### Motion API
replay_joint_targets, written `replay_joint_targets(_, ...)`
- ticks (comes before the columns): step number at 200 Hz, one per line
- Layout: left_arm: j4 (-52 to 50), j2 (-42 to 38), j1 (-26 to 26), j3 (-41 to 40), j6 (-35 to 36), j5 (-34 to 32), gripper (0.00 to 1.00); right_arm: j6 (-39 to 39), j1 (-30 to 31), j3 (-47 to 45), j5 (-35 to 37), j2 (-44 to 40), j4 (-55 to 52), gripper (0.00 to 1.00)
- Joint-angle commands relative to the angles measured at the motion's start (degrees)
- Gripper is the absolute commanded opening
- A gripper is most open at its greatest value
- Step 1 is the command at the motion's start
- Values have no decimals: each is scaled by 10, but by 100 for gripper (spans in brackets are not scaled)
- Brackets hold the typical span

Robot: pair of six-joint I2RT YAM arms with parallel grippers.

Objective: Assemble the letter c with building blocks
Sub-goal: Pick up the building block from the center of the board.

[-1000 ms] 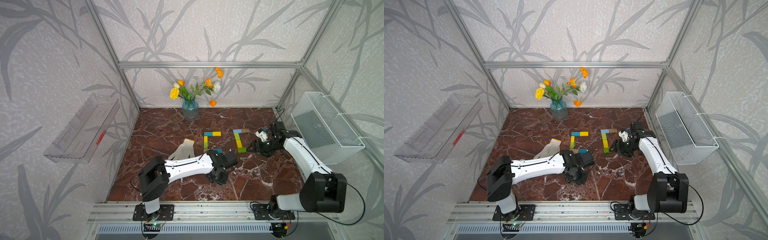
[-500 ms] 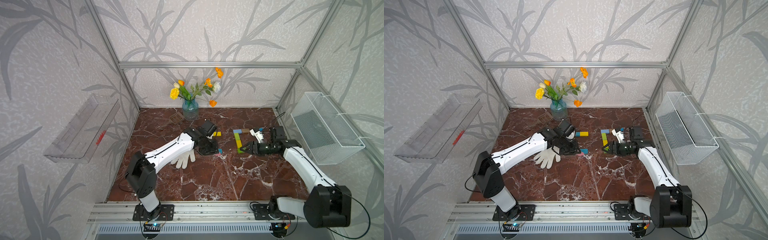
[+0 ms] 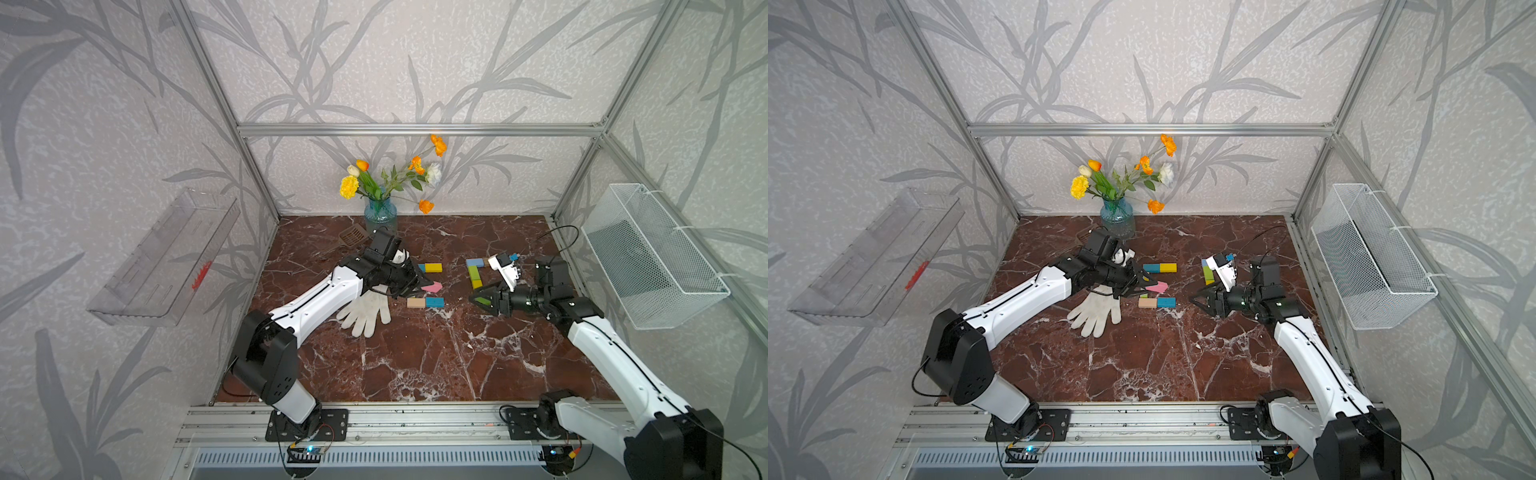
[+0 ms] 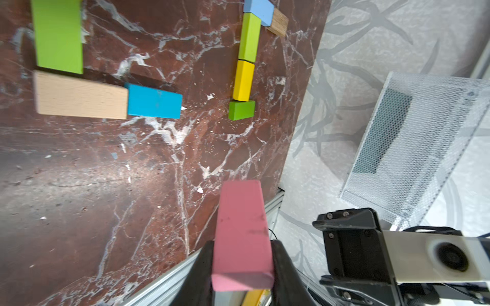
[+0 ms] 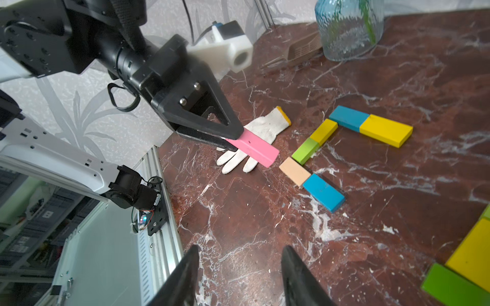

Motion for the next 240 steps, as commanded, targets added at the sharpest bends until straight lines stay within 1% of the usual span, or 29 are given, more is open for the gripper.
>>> replay_joint_targets(1, 48, -24, 8, 7, -34, 69, 25, -38, 8, -8, -26, -9, 44, 51)
replay_joint_targets(20, 58, -23, 10, 12, -42, 103, 25, -32, 8, -3, -50, 4, 53, 52)
replay_joint_targets(43, 84, -21, 11, 9, -59, 128, 26, -24, 9, 9, -78, 23, 52, 55)
replay_joint_targets(54, 116, -20, 12, 3, -78, 142, 26, -27, 9, 14, -84, 30, 47, 56)
replay_joint_targets(71, 193, -15, 12, -17, -127, 164, 26, -25, 9, 17, -87, 35, 49, 58)
replay_joint_targets(82, 246, -12, 12, -29, -160, 172, 26, -22, 9, 17, -87, 36, 55, 58)
replay_joint_targets(89, 260, -11, 12, -33, -172, 173, 26, -25, 9, 17, -87, 36, 57, 60)
replay_joint_targets(119, 266, -8, 11, -29, -174, 183, 27, -23, 9, 19, -85, 36, 71, 60)
replay_joint_targets(150, 299, -8, 10, -33, -201, 195, 27, -22, 9, 24, -87, 45, 81, 60)
replay_joint_targets(192, 309, -10, 9, -32, -212, 198, 27, 3, 8, 33, -81, 56, 113, 66)
replay_joint_targets(215, 313, -10, 8, -32, -217, 198, 27, 3, 8, 44, -71, 66, 117, 70)
replay_joint_targets(240, 318, -9, 5, -38, -220, 198, 26, 7, 8, 58, -70, 84, 128, 71)
